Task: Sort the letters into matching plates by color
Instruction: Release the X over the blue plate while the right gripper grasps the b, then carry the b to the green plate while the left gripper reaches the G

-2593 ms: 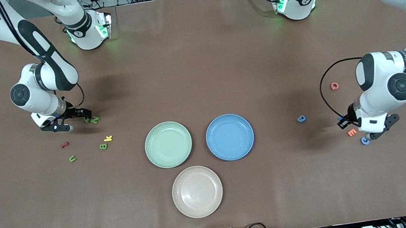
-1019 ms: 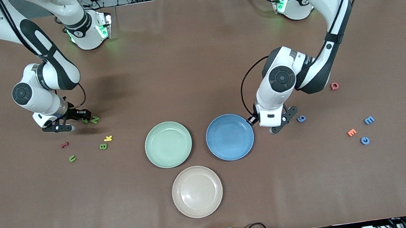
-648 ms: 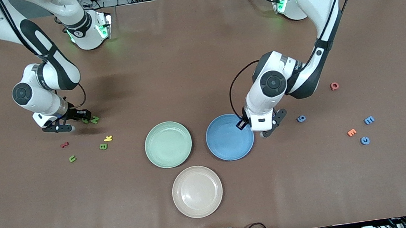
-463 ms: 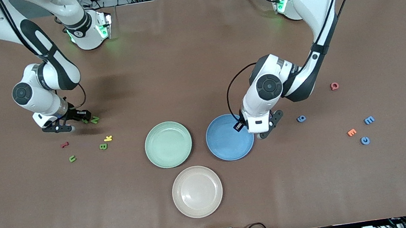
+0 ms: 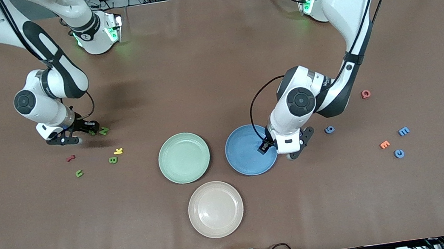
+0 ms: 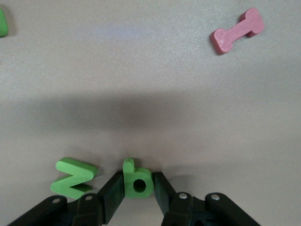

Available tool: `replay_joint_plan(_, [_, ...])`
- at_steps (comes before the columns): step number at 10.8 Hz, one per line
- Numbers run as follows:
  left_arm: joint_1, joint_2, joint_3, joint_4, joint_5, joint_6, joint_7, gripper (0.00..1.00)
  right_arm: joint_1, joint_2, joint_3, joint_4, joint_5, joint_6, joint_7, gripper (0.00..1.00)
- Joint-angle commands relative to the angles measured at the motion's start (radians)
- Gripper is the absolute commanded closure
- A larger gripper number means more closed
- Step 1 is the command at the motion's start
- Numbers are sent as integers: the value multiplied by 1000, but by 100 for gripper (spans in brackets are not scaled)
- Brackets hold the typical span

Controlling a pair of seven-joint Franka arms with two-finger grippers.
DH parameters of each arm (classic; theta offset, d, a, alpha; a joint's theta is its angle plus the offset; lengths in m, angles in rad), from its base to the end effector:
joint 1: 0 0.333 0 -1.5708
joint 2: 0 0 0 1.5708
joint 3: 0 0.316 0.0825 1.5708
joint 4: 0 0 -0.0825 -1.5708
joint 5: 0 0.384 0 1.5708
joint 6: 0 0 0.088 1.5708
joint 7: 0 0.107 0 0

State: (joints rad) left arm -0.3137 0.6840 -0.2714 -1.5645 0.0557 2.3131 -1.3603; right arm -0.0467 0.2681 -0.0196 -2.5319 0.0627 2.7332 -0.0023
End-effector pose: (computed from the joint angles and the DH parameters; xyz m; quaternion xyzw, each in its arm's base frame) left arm 0.6090 -0.3665 0.2620 0.9173 0.3907 -0.0265 0.0720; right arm 0.4490 -0.0328 0.1691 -0.9976 0.0609 0.0330 0.0100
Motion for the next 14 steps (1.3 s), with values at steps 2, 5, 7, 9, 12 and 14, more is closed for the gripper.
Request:
replay_joint_plan(2, [5,2,18,24,39,-27,10,0,5,30,1,13,16,20,-7,70])
replay_joint_plan(5, [83,-9,20,24,61,-104,145,0,7,17,3,18,17,17,-8,76])
replay_joint_plan(7, [135,-18,20,23,61,-161,321,0,7,16,3,27,17,13,-7,77])
replay_joint_plan(9, [171,-38,21,8,62,-210,447,0,7,0,3,31,17,5,-4,78])
replay_joint_plan(12, [249,-61,20,-41,149,-210,599,0,34,-67,3,112,19,-181,24,80])
replay_joint_plan(14, [316,-78,20,-60,156,-211,725,0,80,-73,3,191,19,-259,101,80])
